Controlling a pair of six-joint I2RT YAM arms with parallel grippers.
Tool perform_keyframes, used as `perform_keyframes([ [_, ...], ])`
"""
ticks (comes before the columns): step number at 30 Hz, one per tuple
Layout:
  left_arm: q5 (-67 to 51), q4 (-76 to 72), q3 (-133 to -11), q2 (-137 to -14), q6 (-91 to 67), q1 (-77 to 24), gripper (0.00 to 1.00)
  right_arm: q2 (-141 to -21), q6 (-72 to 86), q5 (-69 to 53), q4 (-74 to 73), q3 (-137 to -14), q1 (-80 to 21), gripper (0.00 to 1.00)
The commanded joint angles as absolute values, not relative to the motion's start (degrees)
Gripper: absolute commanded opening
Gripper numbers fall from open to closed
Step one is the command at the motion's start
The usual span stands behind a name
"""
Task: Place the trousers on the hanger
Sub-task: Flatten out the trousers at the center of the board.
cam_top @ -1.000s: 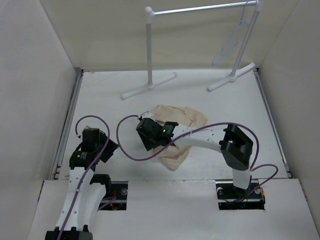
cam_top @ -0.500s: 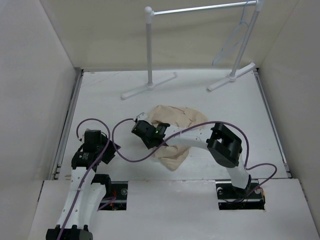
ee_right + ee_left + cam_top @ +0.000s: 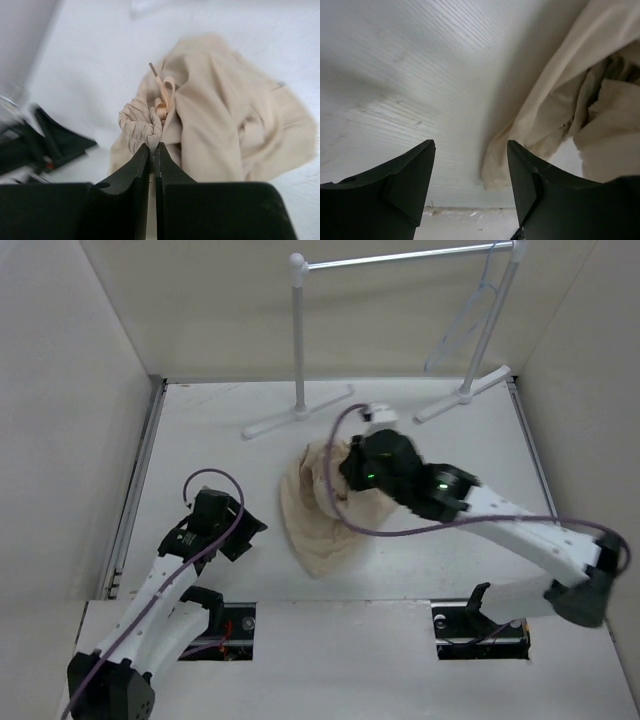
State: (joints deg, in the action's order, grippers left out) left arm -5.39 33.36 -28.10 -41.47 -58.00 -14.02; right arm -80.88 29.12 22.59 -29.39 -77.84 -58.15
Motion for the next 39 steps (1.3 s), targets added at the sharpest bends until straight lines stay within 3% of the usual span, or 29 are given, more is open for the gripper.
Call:
perform_keyframes([
  [1, -4.3, 24.7, -30.4, -45.6, -62.8, -21.6, 0.59, -66.6, 37.3, 18.3, -26.8, -68.8, -50.3, 0.07],
  [6, 0.2, 14.8, -32.8, -55.3, -66.7, -34.5, 0.65, -50.7, 41.6, 10.5, -25.1, -56.2, -37.4, 0.08],
  [12, 1.8, 5.5, -37.1, -73.0, -66.2, -41.5, 0.67, -46.1, 44.6, 1.6, -24.4, -51.9, -28.3, 0.08],
  [14, 2.5, 3.7, -39.0, -79.7, -64.9, -42.3, 0.58, -46.5, 44.4, 1.6, -24.3, -53.6, -28.5, 0.08],
  [15, 3.1, 3.6, -40.2, -82.6, -63.8, -42.1, 0.41, -47.0, 44.2, 1.3, -24.3, -55.3, -28.7, 0.08],
  [17, 3.1, 4.9, -41.7, -83.1, -63.3, -40.3, 0.17, -48.5, 43.3, 0.7, -24.8, -59.6, -29.7, 0.07],
  [20, 5.4, 11.0, -45.5, -72.8, -61.5, -34.5, 0.05, -51.0, 41.1, 0.0, -27.3, -69.0, -31.9, 0.07],
  [25, 6.9, 25.6, -64.3, -56.0, -54.5, -20.8, 0.05, -55.7, 36.7, 0.7, -35.4, -92.8, -40.3, 0.06],
  [28, 5.7, 31.3, -75.4, -52.8, -51.7, -11.1, 0.05, -58.3, 35.7, 1.1, -38.3, -105.9, -46.4, 0.07],
  [31, 1.2, 33.0, -81.7, -52.9, -50.3, -0.6, 0.06, -58.4, 36.7, 1.7, -38.1, -110.5, -48.6, 0.07],
  [34, -3.2, 32.4, -82.6, -56.1, -50.5, 5.5, 0.07, -55.3, 36.4, 2.0, -36.0, -103.1, -43.1, 0.08],
  [39, -1.6, 23.4, -79.8, -71.0, -49.1, 2.8, 0.16, -51.1, 43.6, -3.1, -29.2, -74.9, -17.8, 0.05],
])
